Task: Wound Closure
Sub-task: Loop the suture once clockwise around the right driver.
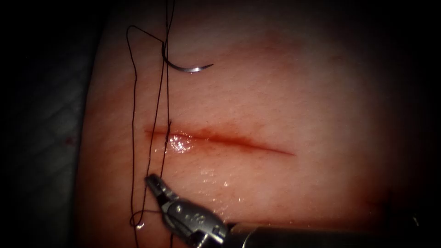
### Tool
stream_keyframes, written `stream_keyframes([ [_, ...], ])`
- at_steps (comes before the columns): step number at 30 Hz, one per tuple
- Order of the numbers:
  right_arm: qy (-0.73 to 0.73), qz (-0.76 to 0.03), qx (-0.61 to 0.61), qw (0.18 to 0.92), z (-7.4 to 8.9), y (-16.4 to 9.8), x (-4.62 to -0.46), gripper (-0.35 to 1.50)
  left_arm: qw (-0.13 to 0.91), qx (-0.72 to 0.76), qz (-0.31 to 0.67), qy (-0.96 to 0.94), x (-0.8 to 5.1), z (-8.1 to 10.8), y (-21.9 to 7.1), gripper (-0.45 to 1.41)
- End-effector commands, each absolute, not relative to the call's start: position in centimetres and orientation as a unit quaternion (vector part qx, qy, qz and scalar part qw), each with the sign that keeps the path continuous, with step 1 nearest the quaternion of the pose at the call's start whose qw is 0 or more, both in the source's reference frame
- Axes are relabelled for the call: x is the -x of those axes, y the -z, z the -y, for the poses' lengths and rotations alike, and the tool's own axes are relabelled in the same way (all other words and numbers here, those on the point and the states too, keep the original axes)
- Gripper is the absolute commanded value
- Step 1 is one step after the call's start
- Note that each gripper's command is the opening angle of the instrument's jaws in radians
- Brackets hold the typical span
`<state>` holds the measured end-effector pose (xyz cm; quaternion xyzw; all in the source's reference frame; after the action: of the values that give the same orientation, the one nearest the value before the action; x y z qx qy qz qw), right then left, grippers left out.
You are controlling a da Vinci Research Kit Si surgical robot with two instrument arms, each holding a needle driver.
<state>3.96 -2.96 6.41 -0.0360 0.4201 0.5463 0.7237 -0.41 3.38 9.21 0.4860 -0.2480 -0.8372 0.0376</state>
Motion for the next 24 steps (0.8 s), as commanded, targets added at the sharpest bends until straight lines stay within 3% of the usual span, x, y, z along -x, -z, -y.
stream_keyframes([
  [1, -0.544, -0.418, 0.036, 0.727, 3.1, -6.5, -4.03, -0.35, 0.039, -0.488, 0.25, 0.835, 0.46, -3.4, -9.3, -0.45],
  [9, -0.535, -0.442, 0.032, 0.72, 3.1, -6.5, -3.98, -0.35, 0.026, -0.5, 0.245, 0.83, 0.42, -3.4, -9.2, -0.45],
  [12, -0.502, -0.471, 0.058, 0.723, 2.9, -6.5, -3.85, 0.96, 0.022, -0.547, 0.185, 0.817, 0.28, -3.0, -9.0, -0.45],
  [13, -0.502, -0.471, 0.058, 0.723, 2.9, -6.5, -3.85, 0.96, 0.022, -0.547, 0.185, 0.817, 0.28, -3.0, -9.0, -0.45],
  [14, -0.495, -0.473, 0.065, 0.726, 2.9, -6.4, -3.83, 1.14, 0.025, -0.554, 0.174, 0.814, 0.24, -2.9, -9.0, -0.45],
  [17, -0.47, -0.474, 0.077, 0.741, 2.8, -6.4, -3.77, 1.36, 0.03, -0.571, 0.139, 0.808, 0.1, -2.7, -8.7, -0.45],
  [24, -0.44, -0.498, 0.066, 0.745, 2.8, -6.3, -3.6, 1.46, 0.053, -0.614, 0.074, 0.784, -0.14, -2.0, -8.2, -0.45],
])
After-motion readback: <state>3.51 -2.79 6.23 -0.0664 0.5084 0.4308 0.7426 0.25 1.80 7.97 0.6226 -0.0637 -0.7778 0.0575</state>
